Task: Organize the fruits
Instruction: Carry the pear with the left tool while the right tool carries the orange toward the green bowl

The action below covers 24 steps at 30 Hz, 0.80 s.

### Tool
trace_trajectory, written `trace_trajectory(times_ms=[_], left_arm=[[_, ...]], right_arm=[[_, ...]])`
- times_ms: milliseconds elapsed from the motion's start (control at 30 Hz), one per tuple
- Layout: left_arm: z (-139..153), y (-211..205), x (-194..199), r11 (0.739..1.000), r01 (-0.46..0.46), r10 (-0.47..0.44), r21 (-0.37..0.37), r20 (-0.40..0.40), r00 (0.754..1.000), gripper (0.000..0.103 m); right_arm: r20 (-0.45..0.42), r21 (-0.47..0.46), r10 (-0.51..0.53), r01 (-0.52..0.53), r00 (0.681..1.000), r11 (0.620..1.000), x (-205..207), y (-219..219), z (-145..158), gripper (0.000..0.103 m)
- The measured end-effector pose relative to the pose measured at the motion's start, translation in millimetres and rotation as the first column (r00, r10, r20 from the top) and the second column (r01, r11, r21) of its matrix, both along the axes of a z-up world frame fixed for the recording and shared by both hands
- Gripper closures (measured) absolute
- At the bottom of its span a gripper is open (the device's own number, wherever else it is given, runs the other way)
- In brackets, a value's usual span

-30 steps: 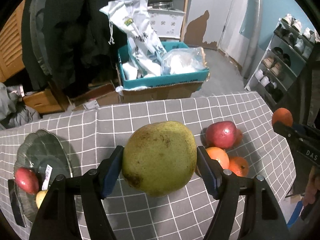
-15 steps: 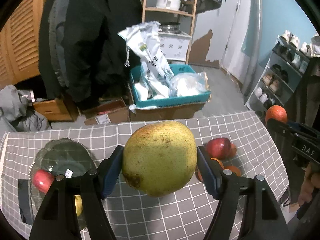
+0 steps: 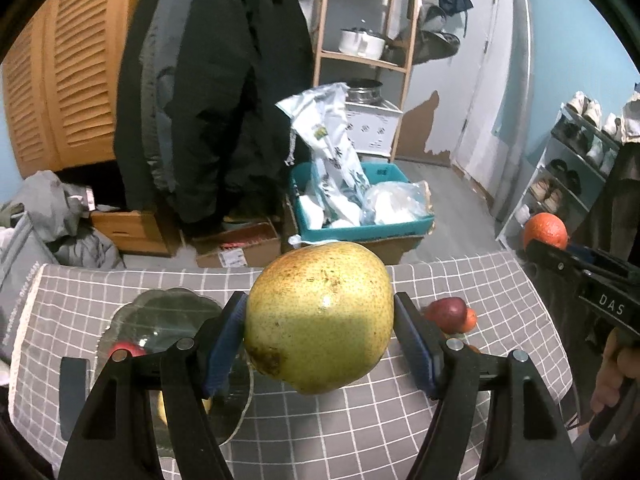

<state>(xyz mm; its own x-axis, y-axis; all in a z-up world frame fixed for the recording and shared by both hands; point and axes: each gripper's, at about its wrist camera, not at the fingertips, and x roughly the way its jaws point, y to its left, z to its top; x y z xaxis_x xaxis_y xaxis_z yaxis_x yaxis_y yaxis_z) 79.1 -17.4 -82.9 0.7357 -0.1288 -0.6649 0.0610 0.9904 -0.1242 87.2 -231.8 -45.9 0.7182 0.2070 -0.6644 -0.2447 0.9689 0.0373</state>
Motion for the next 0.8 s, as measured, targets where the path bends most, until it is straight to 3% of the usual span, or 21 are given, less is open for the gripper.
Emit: trace_trajectory(times_ms=[367, 800], left_arm=[[0.1, 36.8, -11.2, 0.997, -0.074, 0.074, 0.003, 0.003, 0.997, 0.029], [-13.9, 97.1, -30.6, 0.982, -0.19, 0.19, 0.009, -0.021, 0.982, 0.029]], right_arm=[[-0.012, 0.009, 0.093, -0.093, 0.996, 0.996, 6.4, 52.4, -0.1, 0.059], [-0.08, 0.038, 0.216, -0.213, 0.973, 0.976, 20.9, 132.7, -22.7, 0.059]])
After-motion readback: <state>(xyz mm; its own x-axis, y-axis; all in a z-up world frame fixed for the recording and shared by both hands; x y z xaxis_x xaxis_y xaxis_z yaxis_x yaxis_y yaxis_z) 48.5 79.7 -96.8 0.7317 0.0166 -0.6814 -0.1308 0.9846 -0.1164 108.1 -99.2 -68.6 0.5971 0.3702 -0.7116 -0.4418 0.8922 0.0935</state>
